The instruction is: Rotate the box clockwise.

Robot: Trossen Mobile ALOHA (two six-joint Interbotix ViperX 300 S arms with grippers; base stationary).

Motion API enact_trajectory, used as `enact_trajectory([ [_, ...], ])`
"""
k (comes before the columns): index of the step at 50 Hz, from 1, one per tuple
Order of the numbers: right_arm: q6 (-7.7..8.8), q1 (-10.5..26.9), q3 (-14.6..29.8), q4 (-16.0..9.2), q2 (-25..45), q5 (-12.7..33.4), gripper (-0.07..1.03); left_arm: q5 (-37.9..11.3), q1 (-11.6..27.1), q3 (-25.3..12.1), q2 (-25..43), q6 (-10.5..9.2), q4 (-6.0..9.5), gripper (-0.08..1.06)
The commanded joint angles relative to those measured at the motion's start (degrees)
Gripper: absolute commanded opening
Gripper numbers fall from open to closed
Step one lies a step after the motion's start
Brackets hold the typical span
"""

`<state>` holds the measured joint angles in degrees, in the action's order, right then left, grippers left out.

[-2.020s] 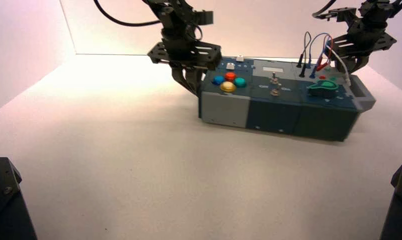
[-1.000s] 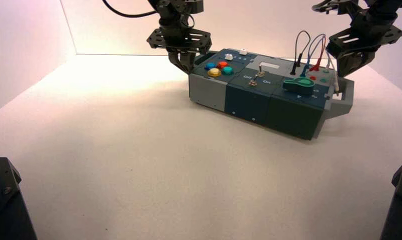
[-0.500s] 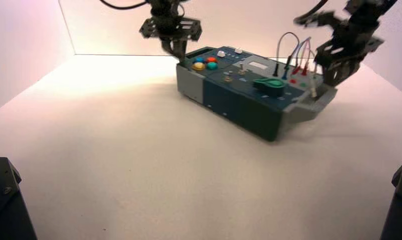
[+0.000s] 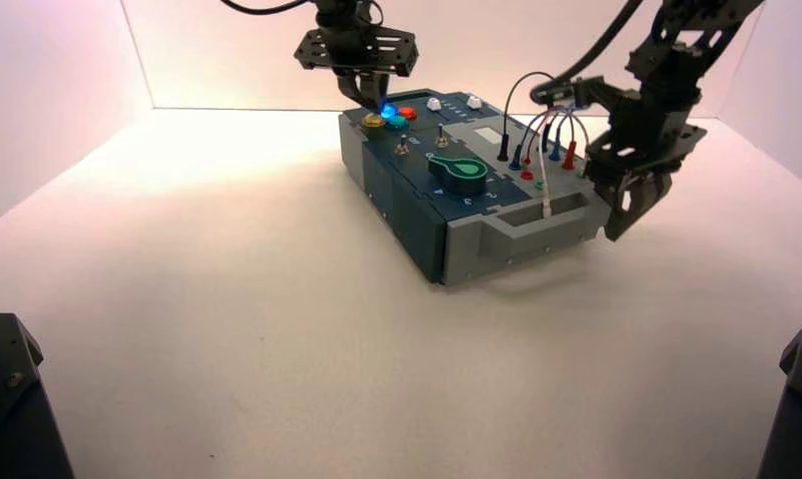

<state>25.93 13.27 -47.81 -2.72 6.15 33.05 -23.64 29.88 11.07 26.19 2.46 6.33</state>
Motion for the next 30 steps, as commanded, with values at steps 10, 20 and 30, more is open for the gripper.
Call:
enact_trajectory([
  [10,-0.44,0.8,2.1,-0.6,-8.7,0.3,-0.02,-2.0,-0.3,0.3,-5.4,0.00,0.00,-0.03],
  [20,-0.88,0.8,2.2,-0.6,-13.7,1.8,-0.02,-3.6,-1.1,0.8,-8.3,0.18,-0.35,-0.03],
  [30,-1.49,0.8,2.5,-0.7,-16.7,1.8,-0.02,-4.1,-1.7,0.8,-10.3,0.18,-1.76,-0.03],
])
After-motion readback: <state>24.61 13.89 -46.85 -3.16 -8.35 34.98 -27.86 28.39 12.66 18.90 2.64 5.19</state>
